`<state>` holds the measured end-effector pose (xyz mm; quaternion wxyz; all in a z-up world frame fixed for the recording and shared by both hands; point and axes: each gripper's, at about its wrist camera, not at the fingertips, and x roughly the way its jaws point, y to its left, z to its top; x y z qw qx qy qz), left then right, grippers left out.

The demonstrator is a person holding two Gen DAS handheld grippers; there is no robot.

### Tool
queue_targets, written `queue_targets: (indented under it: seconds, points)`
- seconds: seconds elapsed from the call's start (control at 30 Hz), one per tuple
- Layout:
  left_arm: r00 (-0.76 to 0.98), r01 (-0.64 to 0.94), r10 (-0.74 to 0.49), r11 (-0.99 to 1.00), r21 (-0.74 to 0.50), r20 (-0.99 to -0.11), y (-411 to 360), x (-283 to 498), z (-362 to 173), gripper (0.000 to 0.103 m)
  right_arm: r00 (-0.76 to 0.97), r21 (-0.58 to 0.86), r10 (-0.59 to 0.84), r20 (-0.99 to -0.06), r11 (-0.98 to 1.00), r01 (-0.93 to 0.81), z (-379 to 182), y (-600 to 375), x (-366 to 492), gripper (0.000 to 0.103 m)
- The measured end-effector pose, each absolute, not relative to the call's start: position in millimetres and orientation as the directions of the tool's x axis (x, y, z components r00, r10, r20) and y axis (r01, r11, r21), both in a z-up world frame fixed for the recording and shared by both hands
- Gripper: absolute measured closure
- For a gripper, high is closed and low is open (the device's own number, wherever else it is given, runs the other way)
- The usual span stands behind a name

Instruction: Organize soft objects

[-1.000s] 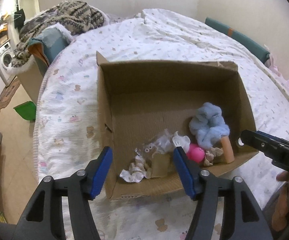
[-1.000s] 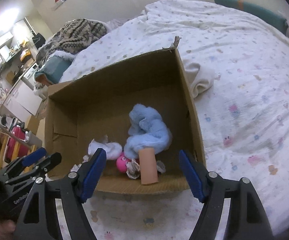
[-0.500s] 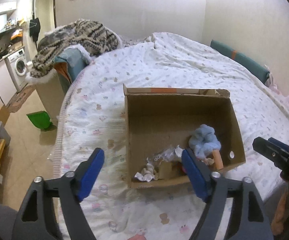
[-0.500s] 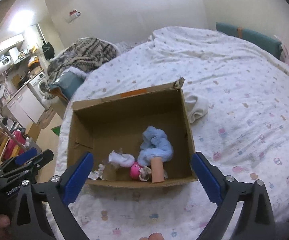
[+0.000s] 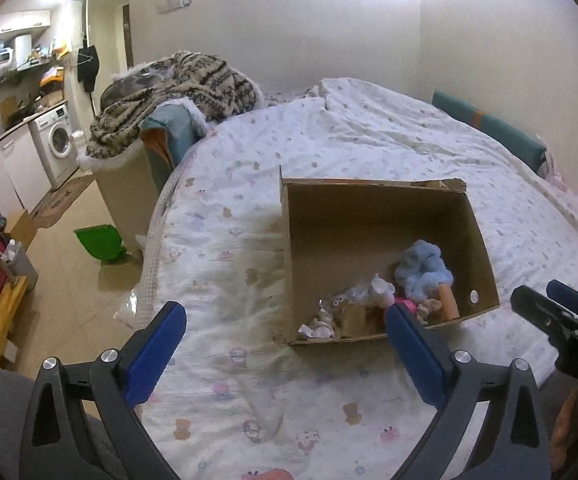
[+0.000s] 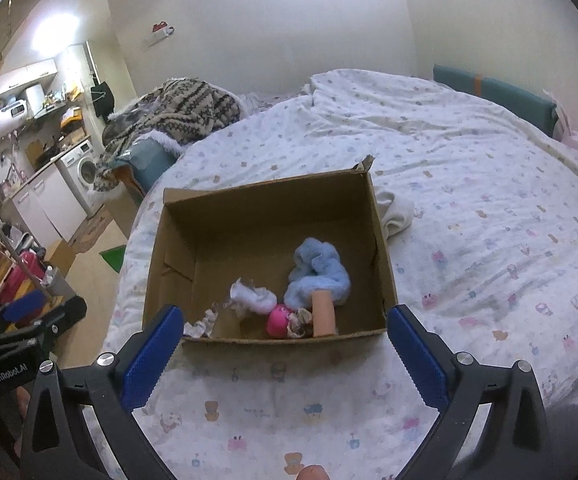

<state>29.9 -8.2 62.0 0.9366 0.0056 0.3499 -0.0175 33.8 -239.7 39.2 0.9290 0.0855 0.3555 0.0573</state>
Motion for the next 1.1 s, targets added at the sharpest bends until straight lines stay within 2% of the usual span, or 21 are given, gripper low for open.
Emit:
queue_targets:
  seconds: [0.47, 1.1]
  points:
    - [0.722, 0.021, -0.028, 1.0, -0.018, -0.691, -13, 37, 34, 0.003, 0.747, 0.098, 0.098, -0.657, 0.994, -0.043, 15, -225, 39, 0.0]
    - [0.701, 0.042, -0.071, 0.997, -0.059, -0.71, -15, 40, 28, 0.003, 0.727, 0.098, 0.092, -0.681, 0.995, -0.034, 6, -227, 46, 0.0]
